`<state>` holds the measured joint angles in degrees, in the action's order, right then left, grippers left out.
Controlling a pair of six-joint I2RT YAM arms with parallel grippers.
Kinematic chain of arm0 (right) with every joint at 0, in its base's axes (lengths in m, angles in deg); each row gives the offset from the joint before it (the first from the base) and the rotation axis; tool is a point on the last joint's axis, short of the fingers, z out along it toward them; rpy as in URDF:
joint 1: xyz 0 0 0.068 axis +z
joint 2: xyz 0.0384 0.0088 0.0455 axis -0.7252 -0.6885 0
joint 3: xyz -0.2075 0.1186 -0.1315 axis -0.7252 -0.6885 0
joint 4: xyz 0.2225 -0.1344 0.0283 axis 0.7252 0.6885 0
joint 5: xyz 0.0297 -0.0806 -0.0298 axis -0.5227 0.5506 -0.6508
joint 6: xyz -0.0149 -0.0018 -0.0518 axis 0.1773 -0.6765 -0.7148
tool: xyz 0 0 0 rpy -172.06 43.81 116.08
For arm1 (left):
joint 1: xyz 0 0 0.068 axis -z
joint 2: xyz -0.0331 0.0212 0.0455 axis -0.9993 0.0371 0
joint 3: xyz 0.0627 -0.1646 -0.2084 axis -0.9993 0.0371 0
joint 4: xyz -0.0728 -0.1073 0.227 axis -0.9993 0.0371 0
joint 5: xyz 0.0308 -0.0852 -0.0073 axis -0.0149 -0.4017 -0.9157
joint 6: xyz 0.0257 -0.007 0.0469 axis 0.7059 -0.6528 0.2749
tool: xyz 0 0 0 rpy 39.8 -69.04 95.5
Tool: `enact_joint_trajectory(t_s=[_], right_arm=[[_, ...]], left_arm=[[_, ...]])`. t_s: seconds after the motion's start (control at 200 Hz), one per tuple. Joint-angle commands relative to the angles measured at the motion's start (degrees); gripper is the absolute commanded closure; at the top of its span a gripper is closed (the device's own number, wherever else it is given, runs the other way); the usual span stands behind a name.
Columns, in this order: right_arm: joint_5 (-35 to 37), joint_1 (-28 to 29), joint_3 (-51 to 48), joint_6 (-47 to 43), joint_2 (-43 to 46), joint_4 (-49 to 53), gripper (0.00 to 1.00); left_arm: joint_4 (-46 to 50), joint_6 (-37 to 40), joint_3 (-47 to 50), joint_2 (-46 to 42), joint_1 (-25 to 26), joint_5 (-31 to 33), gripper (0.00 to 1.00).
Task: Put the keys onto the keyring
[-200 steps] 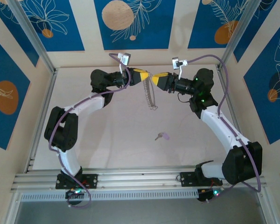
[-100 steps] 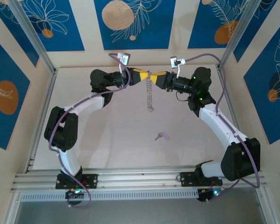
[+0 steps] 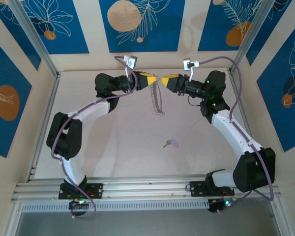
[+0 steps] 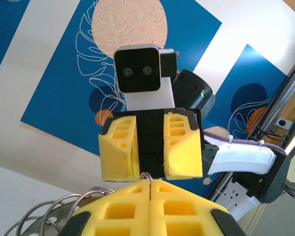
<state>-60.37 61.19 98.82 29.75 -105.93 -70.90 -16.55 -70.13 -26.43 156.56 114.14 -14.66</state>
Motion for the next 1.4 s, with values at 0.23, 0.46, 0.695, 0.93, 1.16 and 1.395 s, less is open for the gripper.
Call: enact_joint_trajectory(t_s=[0.23, 0.46, 0.695, 0.93, 1.16, 1.395], right_arm=[[0.1, 2.3, 2.6, -0.7, -2.4, -0.4, 0.75], [0.8, 2.0, 2.6, -1.1, -1.8, 0.1, 0.76], [1.0, 1.6, 2.8, -0.6, -1.6, -0.4, 0.78], [0.8, 1.4, 2.5, -0.8, -1.5, -0.2, 1.00], [1.0, 0.2, 0.8, -1.2, -0.8, -1.3, 1.00], [0.5, -0.8, -1.4, 0.1, -0.2, -5.7, 1.00]], left_arm=[[-4.4, -1.1, -0.2, -1.7, -0.3, -0.8, 1.00], [-4.5, -1.3, -0.2, -1.6, -0.2, -1.0, 1.00], [-4.6, -1.5, -0.2, -1.4, -0.1, -1.0, 1.00], [-4.5, -1.7, -0.7, -1.1, 0.2, -1.0, 1.00], [-4.7, -0.4, 3.2, -3.6, -0.7, 4.7, 0.79], [-5.2, 2.4, 12.6, -8.9, -1.4, 14.6, 0.59]])
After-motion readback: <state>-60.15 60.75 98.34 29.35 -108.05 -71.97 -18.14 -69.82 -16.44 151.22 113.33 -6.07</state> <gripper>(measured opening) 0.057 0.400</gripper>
